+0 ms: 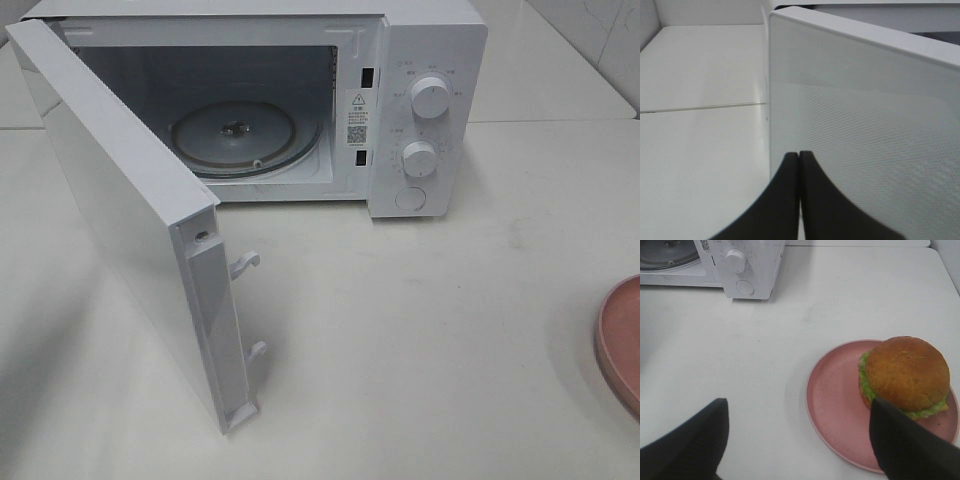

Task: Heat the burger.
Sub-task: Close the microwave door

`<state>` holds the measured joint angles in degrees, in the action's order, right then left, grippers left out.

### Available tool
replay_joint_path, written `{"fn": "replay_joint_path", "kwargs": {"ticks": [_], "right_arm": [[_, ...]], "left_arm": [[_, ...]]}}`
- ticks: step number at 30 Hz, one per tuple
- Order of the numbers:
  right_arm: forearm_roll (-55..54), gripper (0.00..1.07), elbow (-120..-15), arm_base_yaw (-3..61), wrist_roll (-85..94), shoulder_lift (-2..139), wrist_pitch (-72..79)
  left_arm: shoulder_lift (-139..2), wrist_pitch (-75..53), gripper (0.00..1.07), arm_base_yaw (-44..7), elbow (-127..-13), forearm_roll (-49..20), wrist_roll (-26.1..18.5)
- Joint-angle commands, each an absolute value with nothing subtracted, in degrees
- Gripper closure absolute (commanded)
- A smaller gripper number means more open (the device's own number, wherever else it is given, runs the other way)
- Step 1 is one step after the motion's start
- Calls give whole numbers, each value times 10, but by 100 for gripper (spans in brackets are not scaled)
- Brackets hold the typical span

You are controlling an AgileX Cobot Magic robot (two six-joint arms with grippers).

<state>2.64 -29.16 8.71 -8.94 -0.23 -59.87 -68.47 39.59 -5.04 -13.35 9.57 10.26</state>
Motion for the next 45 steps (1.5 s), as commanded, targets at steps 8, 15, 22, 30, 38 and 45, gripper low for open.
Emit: {"fn": "replay_joint_path", "kwargs": {"ticks": [8, 15, 22, 30, 38, 45], "right_arm": [[24, 32, -292, 83, -83, -17, -595], [24, 32, -292, 83, -83, -17, -595], [24, 32, -292, 83, -83, -17, -595], [25, 32, -292, 83, -83, -17, -595], [25, 32, -292, 83, -83, -17, -595], [25, 32, -292, 83, -83, -17, -595]], "left_arm": [[-808, 557, 107, -126, -133, 61, 101], [-874, 642, 107, -215, -133, -27, 78], [-904, 657, 107, -296, -145, -111, 45], [-947, 656, 107, -372, -211, -177, 26], [-977, 569, 107, -410, -303, -229, -3], [-998, 520, 107, -422, -384, -253, -49]]}}
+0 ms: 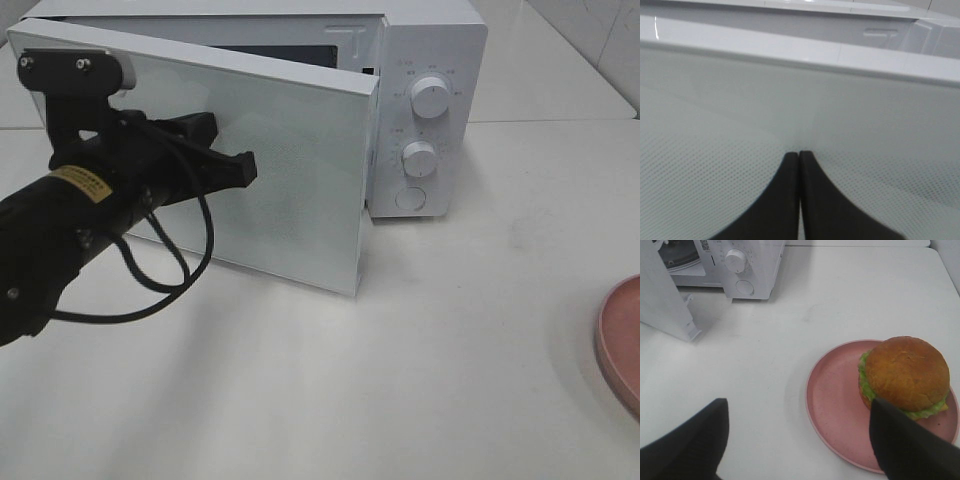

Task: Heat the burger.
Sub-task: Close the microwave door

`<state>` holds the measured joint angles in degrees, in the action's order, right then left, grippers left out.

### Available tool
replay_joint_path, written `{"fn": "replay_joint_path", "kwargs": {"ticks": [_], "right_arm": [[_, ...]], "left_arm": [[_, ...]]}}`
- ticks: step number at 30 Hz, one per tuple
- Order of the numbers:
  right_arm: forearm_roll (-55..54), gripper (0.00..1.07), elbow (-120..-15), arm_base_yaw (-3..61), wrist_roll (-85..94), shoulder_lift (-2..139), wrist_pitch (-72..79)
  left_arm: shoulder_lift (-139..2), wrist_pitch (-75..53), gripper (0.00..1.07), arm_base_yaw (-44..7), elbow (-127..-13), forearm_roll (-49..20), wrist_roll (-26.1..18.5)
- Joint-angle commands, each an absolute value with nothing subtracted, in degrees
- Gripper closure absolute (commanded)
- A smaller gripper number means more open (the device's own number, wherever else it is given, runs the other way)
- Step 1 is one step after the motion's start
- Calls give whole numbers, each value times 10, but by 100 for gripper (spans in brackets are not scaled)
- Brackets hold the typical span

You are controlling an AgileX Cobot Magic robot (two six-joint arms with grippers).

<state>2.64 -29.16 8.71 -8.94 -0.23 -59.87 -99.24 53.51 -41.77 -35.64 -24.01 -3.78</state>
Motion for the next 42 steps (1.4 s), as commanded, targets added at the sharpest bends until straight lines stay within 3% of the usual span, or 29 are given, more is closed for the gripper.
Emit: {"fn": "replay_joint_path", "kwargs": {"ticks": [1, 21, 28, 42], "right_arm": [[25, 32, -292, 83, -83, -17, -595], [25, 32, -292, 83, -83, -17, -595], [25, 32, -292, 83, -83, -17, -595], [25, 32, -292, 83, -83, -17, -595]], "left_arm": [[-1002, 518, 107, -422, -395, -254, -49], [-1109, 435, 107, -425, -591, -286, -77], [-1148, 400, 107, -425, -667, -341, -146], [-1165, 338, 107, -430, -724, -344, -168]]}}
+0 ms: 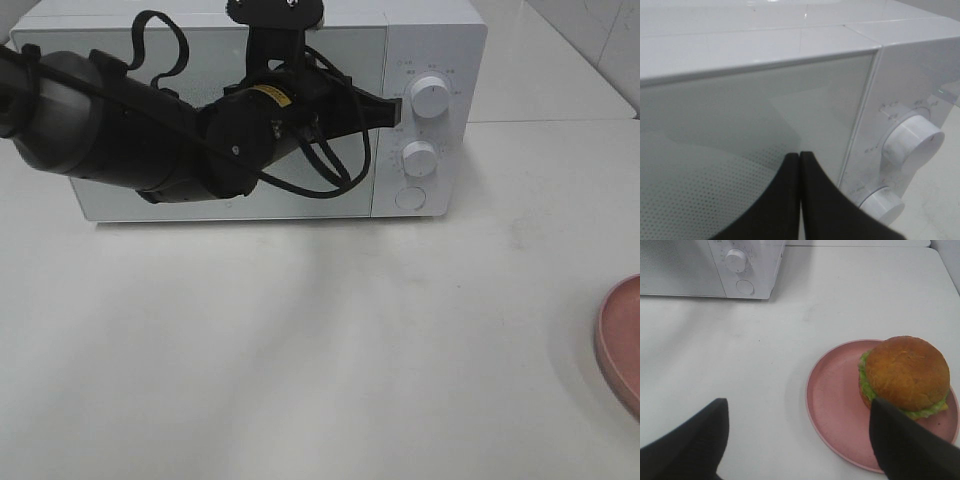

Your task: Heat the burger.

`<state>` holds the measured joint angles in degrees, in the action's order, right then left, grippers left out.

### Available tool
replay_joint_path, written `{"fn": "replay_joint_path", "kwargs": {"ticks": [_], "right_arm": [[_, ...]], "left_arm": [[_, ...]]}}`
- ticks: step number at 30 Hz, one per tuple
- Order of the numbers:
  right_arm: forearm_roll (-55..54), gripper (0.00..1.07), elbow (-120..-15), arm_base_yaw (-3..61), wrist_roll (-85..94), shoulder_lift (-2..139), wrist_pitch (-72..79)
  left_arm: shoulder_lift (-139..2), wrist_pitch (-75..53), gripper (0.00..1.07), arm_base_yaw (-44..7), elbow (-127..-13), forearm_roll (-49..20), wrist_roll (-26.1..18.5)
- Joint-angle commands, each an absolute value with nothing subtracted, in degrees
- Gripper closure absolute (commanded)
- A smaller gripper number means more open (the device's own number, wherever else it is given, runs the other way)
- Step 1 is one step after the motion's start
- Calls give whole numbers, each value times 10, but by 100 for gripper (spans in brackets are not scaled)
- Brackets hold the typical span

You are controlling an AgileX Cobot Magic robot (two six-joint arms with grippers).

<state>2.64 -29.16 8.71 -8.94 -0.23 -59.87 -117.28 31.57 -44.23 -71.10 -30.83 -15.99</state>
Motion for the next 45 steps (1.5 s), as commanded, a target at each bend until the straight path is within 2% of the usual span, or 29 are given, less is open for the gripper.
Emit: {"fn": "replay_joint_path", "kwargs": {"ticks": [1, 8, 19, 21, 22, 24, 25, 27, 28, 30, 33, 35, 37, 38, 40, 41, 42, 43, 45], "right_arm": [[25, 32, -292, 83, -83, -17, -595], [25, 32, -292, 83, -83, -17, -595], [25, 32, -292, 83, -83, -17, -595], [25, 32, -292, 83, -83, -17, -595], [25, 32, -292, 83, -83, -17, -595], [25, 32, -292, 83, -83, -17, -595], [25, 32, -292, 83, -83, -17, -595], [25, 32, -292, 83, -83, -17, -595], [25, 32, -292, 83, -83, -17, -595], [25, 32, -292, 83, -83, -17, -595], [25, 32, -292, 83, -83, -17, -595], [25, 32, -292, 83, -83, -17, -595], [25, 32, -292, 83, -83, -17, -595], [25, 32, -292, 83, -83, -17, -595], [25, 32, -292, 83, -83, -17, -595], [25, 32, -292, 83, -83, -17, -595], [25, 32, -292, 83, -83, -17, -595], [25, 32, -292, 83, -83, -17, -595], [25, 32, -292, 83, -83, -17, -595]], "left_arm": [[-1159, 325, 107, -435, -721, -344, -172], [-1095, 296, 107, -451, -643, -348, -203], [-1020, 188, 107, -451, -560, -348, -205], [-1000, 137, 99, -445, -541, -348, -205], [-1000, 137, 99, -445, -541, -348, -205], [-984, 49, 75, -430, -536, -348, -205], [-984, 49, 75, -430, -536, -348, -205], [-971, -65, 32, -399, -536, -325, -204], [-971, -65, 32, -399, -536, -325, -204], [-956, -158, 12, -367, -536, -315, -191], [-951, -183, 9, -355, -536, -311, -188], [-921, -292, 5, -299, -536, -295, -176], [-910, -315, 5, -285, -536, -289, -173], [-888, -356, 5, -250, -536, -275, -173], [-878, -370, 5, -234, -536, -270, -173], [-854, -397, 5, -193, -536, -259, -173], [-854, -397, 5, -193, -536, -259, -173], [-831, -421, 5, -151, -536, -249, -173], [-822, -430, 5, -135, -536, -245, -173]]}}
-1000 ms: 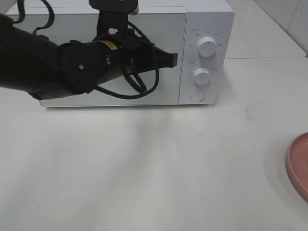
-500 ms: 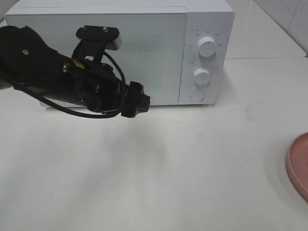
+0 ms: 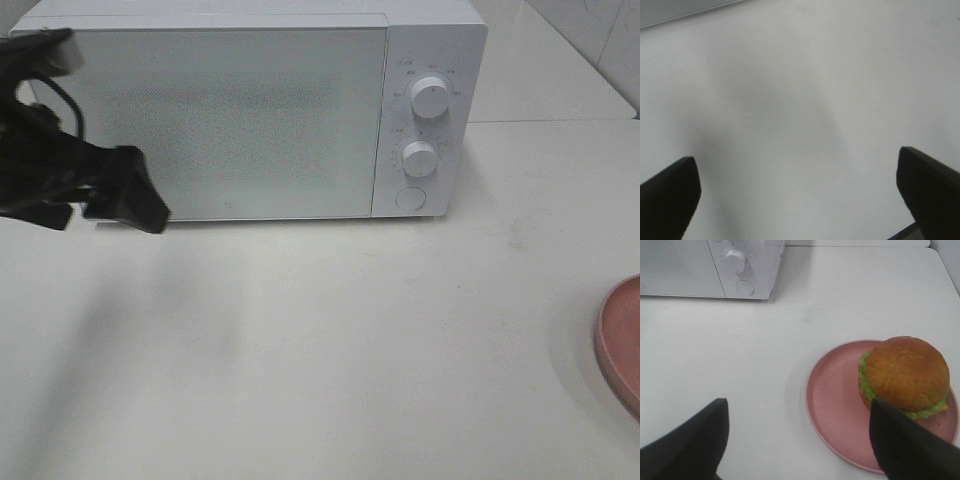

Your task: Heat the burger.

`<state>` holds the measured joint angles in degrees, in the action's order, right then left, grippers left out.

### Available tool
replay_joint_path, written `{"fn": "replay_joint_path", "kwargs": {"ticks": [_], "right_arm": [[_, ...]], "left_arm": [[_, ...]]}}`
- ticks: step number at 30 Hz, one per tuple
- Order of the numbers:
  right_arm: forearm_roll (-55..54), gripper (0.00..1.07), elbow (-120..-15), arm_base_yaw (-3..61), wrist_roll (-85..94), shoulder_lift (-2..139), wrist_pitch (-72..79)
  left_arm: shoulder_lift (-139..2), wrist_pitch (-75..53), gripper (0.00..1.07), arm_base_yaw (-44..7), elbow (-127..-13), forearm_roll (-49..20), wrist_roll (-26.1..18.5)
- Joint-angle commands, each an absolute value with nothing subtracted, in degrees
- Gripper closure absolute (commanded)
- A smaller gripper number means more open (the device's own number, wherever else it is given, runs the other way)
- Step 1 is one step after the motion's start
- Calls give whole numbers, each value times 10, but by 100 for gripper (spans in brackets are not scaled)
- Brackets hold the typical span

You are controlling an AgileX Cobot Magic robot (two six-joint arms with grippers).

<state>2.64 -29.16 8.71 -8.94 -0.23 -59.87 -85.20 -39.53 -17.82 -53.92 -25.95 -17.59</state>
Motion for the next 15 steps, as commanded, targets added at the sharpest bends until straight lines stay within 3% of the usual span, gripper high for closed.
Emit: {"fn": "replay_joint_path", "kwargs": {"ticks": [1, 8, 9, 15], "right_arm": [[25, 32, -292, 83, -83, -17, -595], [25, 32, -292, 83, -83, -17, -595], [25, 32, -292, 83, -83, -17, -595], [25, 32, -292, 83, -83, -17, -595]], "left_arm": [[-798, -457, 5, -100, -536, -236, -173], [-729, -519, 5, -3, -536, -201, -168], [-704, -531, 5, 18, -536, -191, -152], [-633, -571, 5, 35, -536, -138, -110]]}}
